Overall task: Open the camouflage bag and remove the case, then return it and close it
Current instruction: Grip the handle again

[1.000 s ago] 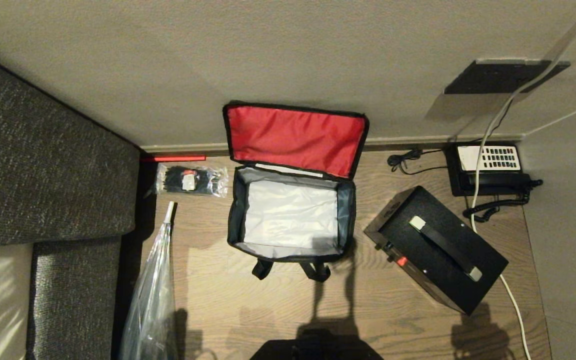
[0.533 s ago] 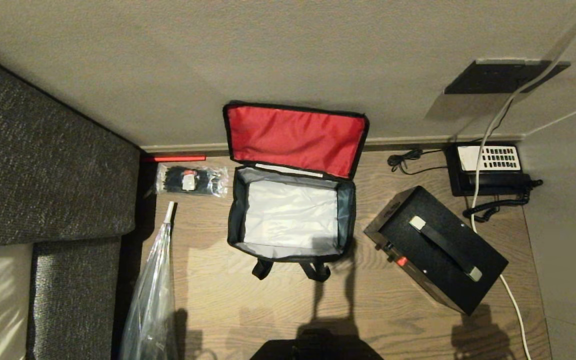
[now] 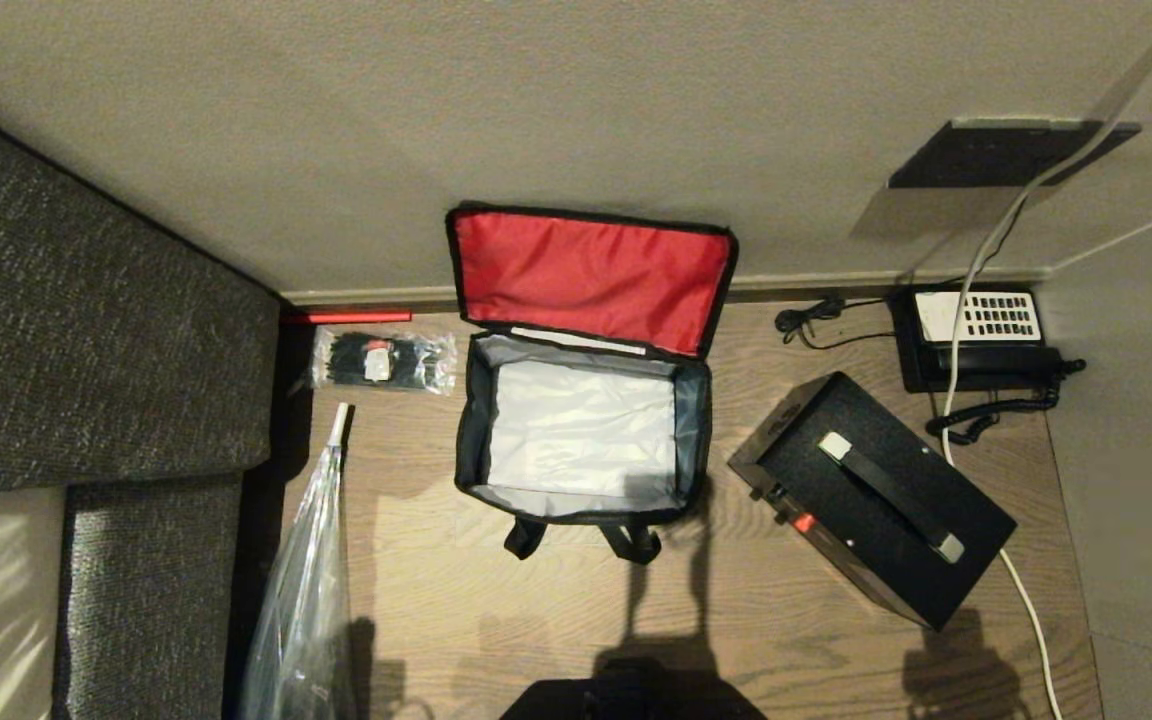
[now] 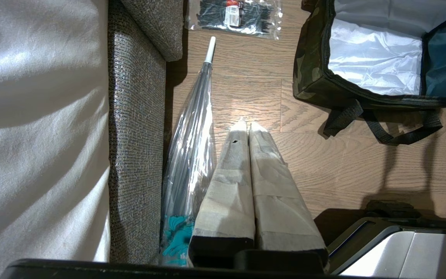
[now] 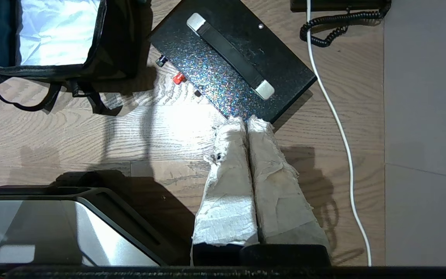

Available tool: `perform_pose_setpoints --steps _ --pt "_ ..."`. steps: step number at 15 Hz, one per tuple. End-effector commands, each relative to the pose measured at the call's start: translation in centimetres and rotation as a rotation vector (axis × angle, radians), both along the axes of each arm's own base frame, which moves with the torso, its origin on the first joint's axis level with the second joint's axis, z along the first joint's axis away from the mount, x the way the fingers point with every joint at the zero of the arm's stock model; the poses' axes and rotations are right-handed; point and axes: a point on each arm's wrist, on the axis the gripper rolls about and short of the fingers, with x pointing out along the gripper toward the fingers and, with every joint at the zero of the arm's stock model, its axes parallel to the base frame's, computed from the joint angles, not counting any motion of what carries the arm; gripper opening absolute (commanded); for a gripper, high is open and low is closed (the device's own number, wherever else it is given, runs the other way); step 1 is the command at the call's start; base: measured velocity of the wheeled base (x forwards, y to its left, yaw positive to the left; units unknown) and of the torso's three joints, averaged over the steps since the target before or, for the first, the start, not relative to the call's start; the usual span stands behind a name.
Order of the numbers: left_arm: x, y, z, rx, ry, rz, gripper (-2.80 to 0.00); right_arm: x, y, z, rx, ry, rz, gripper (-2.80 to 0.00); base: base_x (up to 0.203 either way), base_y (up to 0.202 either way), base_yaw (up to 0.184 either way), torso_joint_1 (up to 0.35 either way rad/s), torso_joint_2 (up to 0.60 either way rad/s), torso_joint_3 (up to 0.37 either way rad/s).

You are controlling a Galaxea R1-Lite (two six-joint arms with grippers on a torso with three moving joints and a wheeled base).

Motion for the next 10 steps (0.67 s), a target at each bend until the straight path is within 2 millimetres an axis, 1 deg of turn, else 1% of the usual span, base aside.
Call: perform_pose_setpoints --steps 1,10 --pt "0.01 0.00 -0.09 0.000 0.001 0.001 -2.80 0.05 0.00 0.01 0.000 0.007 0.001 -2.80 0.000 0.000 0.000 0.000 0.00 0.000" --pt "0.01 0.00 -0.08 -0.011 0.000 0.002 -2.80 0.05 0.00 0.01 0.000 0.007 0.001 -2.80 0.000 0.000 0.000 0.000 0.00 0.005"
